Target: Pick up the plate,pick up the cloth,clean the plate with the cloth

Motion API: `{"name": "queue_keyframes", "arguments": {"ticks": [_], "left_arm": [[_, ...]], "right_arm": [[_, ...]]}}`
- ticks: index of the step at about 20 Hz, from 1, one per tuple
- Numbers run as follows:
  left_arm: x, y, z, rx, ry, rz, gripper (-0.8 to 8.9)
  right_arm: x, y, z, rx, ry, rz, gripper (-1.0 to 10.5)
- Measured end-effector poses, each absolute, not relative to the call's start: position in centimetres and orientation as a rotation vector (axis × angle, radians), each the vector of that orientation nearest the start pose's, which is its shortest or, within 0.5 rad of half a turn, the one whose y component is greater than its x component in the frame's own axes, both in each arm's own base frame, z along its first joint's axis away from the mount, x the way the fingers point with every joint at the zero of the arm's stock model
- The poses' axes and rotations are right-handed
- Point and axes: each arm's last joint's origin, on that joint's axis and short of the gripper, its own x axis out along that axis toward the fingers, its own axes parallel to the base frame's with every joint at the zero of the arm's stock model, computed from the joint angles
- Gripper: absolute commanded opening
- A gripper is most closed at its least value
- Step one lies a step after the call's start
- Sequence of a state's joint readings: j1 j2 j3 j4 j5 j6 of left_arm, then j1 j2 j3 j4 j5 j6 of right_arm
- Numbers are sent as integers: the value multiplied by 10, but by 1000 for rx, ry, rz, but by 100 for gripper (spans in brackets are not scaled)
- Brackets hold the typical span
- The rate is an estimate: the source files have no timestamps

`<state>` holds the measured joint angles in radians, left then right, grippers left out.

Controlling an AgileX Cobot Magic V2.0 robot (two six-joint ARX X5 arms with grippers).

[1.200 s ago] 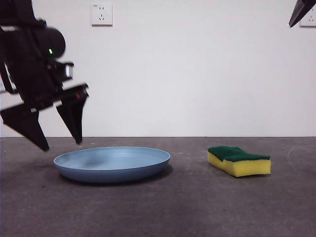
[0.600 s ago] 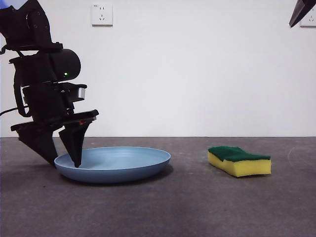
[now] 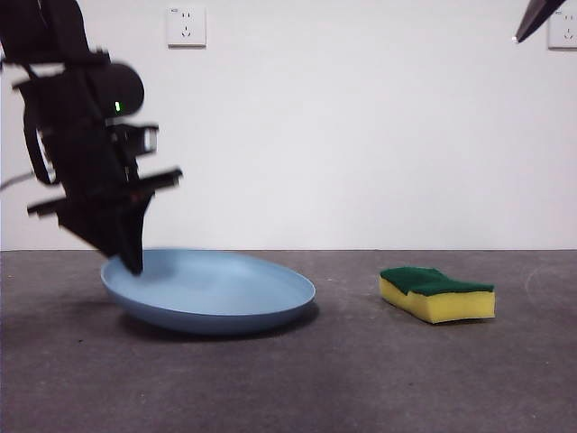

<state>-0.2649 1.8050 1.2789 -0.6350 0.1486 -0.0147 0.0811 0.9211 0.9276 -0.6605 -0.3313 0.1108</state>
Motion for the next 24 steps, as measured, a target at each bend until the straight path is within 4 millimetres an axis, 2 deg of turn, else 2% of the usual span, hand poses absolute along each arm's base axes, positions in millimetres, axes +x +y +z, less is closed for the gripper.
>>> {"name": "queue_keyframes", "arguments": {"ticks": [4,7,11,14,18,24], "left_arm": [[325,-92,253,85,1037,-371,-7],[302,-86,292,82,923,-376,-7],[275,-79,326,78,819,-382,-7],[264,-76,338,78,780,-385,-7],[261,-75,338,88,799,-387,-7],[260,-75,337,98,806,-392,-7]], "right_arm": [[204,30,320,185,763,379,536],[229,39,326,145,834,413,535],[265,63,322,58,879,445,536],[291,87,298,-52,901,430,535],[318,114,253,-150,979,422,535],[338,125,191,-227,1150,419,534]]}}
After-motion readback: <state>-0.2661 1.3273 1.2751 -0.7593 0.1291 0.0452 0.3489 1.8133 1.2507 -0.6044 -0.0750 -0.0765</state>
